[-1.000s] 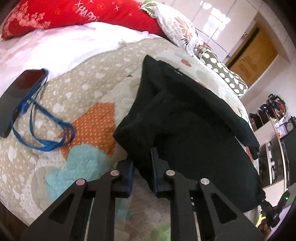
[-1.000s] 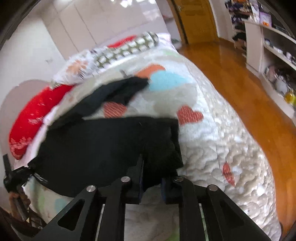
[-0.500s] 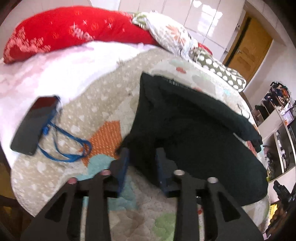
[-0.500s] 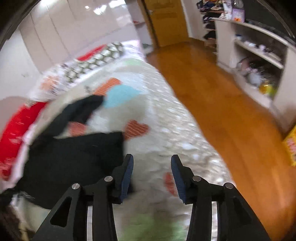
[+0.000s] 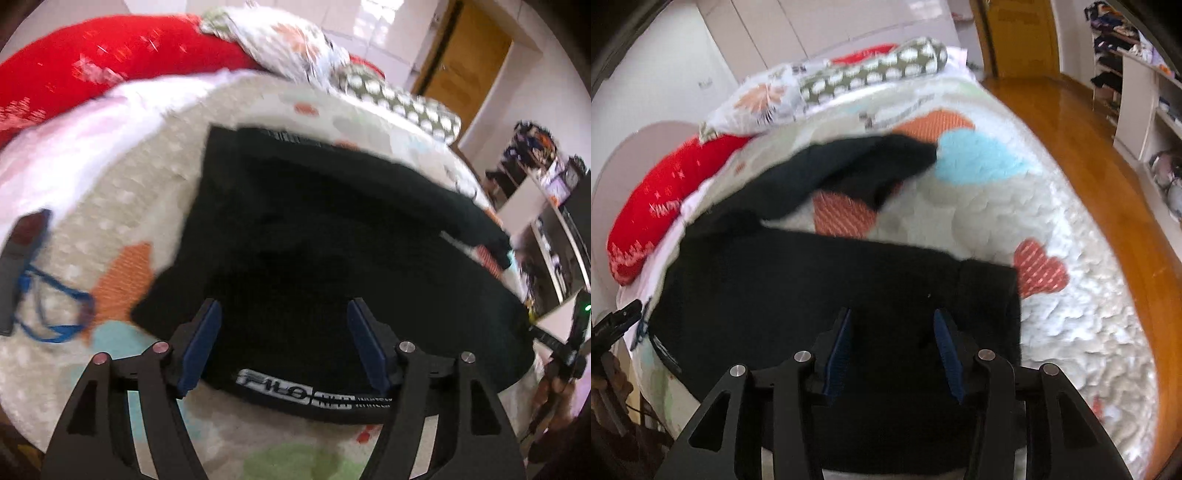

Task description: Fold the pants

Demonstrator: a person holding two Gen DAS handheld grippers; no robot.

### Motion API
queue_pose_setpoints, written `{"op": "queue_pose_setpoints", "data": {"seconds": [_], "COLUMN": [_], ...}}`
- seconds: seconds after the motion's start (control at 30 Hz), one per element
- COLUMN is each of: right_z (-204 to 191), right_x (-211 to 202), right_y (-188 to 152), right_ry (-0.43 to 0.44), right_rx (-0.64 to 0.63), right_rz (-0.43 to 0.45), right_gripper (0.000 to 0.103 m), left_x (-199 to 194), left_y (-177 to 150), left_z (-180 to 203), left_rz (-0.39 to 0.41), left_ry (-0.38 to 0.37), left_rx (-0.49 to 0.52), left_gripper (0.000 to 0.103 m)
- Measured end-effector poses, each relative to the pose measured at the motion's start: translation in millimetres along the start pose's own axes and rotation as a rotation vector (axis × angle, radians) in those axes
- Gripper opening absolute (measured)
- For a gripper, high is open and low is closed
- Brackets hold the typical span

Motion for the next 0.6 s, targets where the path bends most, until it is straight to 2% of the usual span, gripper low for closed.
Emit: {"op": "queue_pose_setpoints", "data": {"seconds": [0.07,0.2,0.23,0.4,0.6], "right_z": [-1,-7,-10,-30,-69], "right_x": [0,-6,-5,1,18], "right_y": [2,16,20,38,66], "right_ry": [0.001,0.028,0.034,0.065,0.127], "right_rx": [-0.002,-0.008,-0.013,-0.049,-0.148], "right_rz": [-0.007,0.010,0.015,0.041,0.056], "right_gripper": [0.048,0.063,0.064,0.064,0.065], "left_x": [14,20,20,16,20], "left_y": [-7,-3,-2,12,38], "left_z": [1,-1,-2,3,6], "left_rz": [-0.035,-0.030,-0.033,-0.003,0.025], "left_ry": [0.014,0.046,0.049,0.056,0.054], "left_rx": [0.013,0.031,0.030,0.058,0.114], "left_gripper": [0.070,0.070,0.070,0.070,0.071]}}
Point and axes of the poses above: each gripper's, at about its wrist camera, not at the fingertips, and x roughly the way its jaws point, z to its right, y to its top, the point moved 9 cm from there along x, roughly the way its jaws point, and after that the axes turned 14 degrees about z, right-handed, at the moved point
